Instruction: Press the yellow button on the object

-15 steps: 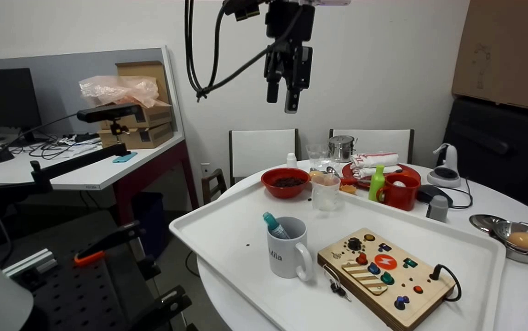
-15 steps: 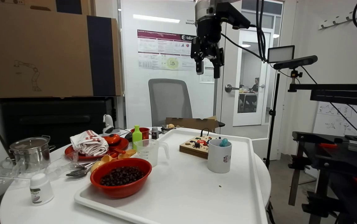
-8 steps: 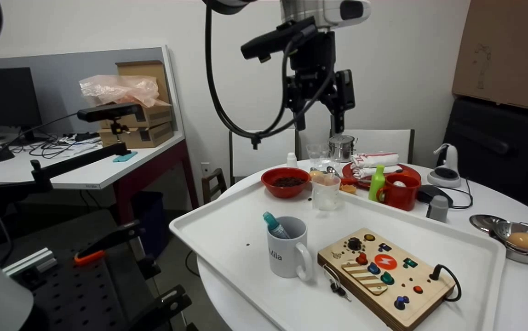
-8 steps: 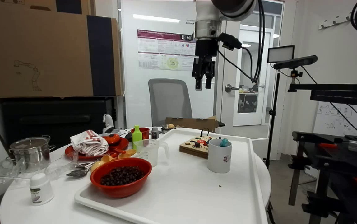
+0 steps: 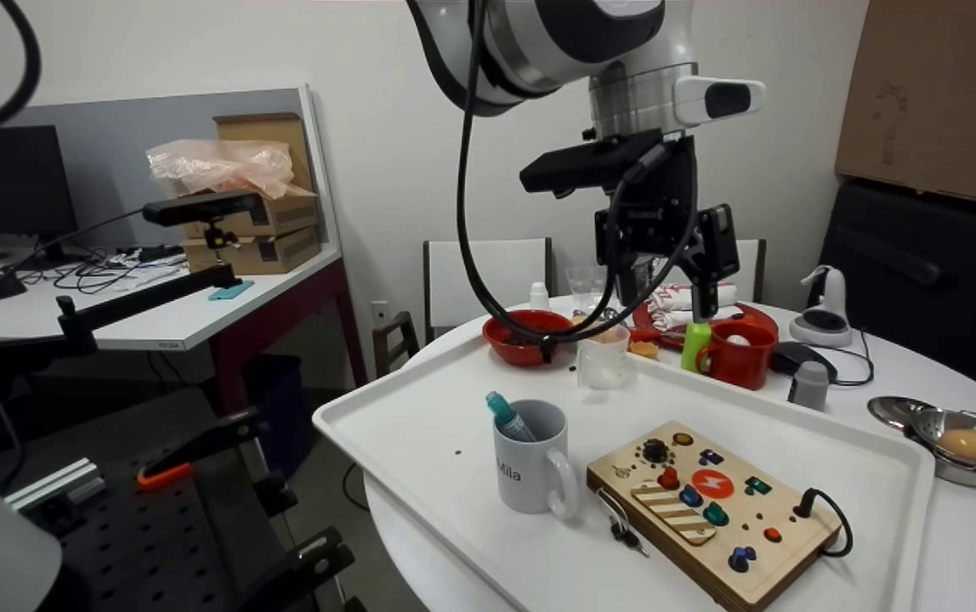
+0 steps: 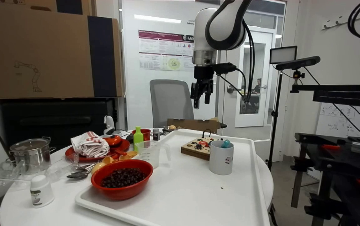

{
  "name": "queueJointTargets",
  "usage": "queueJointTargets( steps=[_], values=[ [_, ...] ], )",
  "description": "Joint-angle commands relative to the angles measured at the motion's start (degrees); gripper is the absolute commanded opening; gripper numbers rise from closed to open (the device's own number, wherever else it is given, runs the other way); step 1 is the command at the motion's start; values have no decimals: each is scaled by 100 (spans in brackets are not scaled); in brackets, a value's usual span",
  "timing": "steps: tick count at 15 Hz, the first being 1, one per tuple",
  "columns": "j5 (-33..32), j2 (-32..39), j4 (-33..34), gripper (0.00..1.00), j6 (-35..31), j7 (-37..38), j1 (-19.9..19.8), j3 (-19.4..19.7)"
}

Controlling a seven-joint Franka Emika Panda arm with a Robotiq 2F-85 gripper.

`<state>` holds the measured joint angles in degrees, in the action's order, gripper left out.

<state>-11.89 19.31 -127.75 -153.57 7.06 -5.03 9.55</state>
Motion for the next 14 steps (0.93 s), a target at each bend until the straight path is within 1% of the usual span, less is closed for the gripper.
queueJointTargets(
  steps=[1,2,3,4,7,12,13,14],
  values=[
    [42,19,37,100,15,-17,51,45],
    [83,-13,8,100,34,14,50,34],
    [-10,27,-13,100,-75,110,101,94],
    [13,74,15,100,-37,45,80,72],
    [-1,326,135,100,-80,63,103,74],
    [13,785,326,100,-515,139,231,84],
    [29,902,406,75,-602,147,265,89],
    [30,994,470,74,-676,149,300,109]
  ],
)
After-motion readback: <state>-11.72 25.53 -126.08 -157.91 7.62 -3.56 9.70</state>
